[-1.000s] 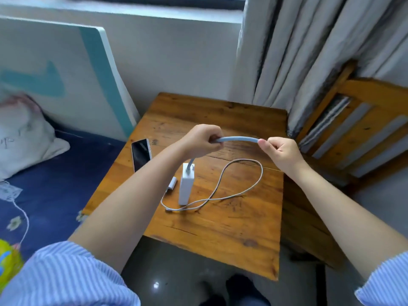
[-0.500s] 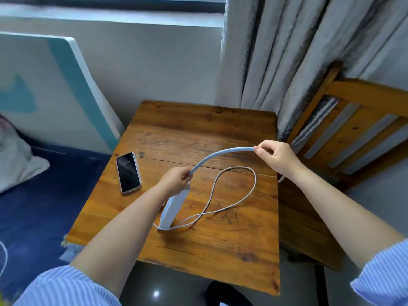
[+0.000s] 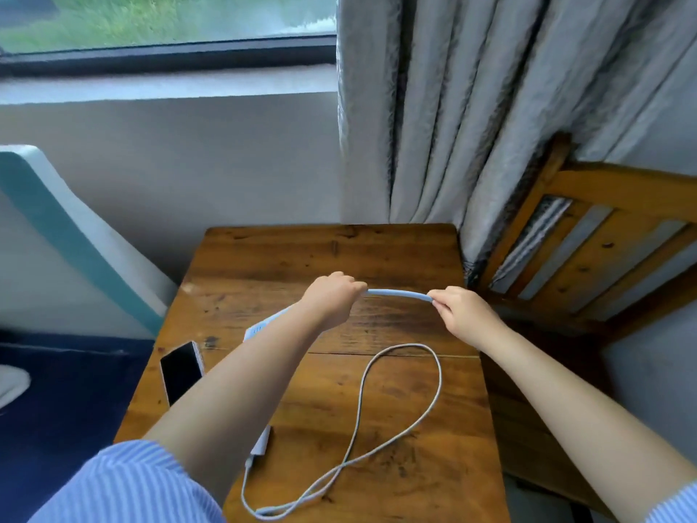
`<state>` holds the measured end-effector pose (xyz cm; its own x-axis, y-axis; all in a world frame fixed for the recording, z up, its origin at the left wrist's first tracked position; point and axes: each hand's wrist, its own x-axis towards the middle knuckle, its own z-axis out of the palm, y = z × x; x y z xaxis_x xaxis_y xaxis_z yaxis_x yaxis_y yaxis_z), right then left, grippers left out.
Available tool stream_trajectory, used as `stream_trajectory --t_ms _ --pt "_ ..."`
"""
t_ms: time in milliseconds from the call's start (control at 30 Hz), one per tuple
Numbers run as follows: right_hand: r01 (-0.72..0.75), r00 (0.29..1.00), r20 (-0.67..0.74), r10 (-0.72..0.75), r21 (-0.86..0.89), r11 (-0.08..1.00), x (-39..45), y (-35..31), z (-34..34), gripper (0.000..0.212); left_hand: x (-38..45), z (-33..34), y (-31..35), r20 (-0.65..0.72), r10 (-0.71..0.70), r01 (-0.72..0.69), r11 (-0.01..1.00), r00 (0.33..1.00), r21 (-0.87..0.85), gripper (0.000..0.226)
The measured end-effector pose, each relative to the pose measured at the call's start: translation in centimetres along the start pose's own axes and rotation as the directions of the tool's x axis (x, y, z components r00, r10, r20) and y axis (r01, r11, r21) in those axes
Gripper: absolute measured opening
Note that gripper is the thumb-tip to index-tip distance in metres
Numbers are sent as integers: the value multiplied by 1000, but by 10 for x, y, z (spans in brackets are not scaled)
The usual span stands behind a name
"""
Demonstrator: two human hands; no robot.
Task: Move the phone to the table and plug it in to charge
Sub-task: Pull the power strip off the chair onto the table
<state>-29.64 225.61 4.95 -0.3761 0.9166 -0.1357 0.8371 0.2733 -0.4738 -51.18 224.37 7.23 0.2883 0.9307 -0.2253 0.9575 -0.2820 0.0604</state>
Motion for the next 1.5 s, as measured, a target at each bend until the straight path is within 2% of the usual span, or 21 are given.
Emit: stream_trajectory --t_ms 267,433,600,733,833,1000,1133,1267,1400,1500 --pt "-218 976 -46 214 -179 959 36 34 57 29 85 59 -19 122 117 -130 986 986 108 40" --pt "-323 944 -35 328 -299 898 48 57 80 31 112 98 -14 106 149 -160 982 983 100 36" --pt "-346 934 -61 351 -392 853 50 72 103 34 124 132 -5 117 160 -176 974 980 142 36" --pt "-385 919 -90 383 -403 830 52 77 116 35 127 147 -4 70 103 -106 993 992 48 33" --pt "-415 909 -130 397 -395 820 50 75 119 34 117 149 -10 12 114 -113 993 993 -27 32" --pt "-419 899 -256 354 -271 867 32 61 117 34 73 146 -27 -147 71 -92 986 987 -142 35" --pt "-246 948 -255 190 -209 947 13 28 128 28 15 149 -48 -92 -69 55 988 993 -143 34" --pt "-3 992 -128 -12 -117 993 -12 -22 153 21 -62 160 -62 62 -265 272 949 962 -157 32" --pt "251 968 13 -250 -70 966 -49 -58 183 17 -139 178 -60 176 -484 514 829 857 -220 35" --pt "307 951 63 -303 -59 950 -69 -66 198 17 -173 191 -49 235 -623 665 680 746 -310 51"
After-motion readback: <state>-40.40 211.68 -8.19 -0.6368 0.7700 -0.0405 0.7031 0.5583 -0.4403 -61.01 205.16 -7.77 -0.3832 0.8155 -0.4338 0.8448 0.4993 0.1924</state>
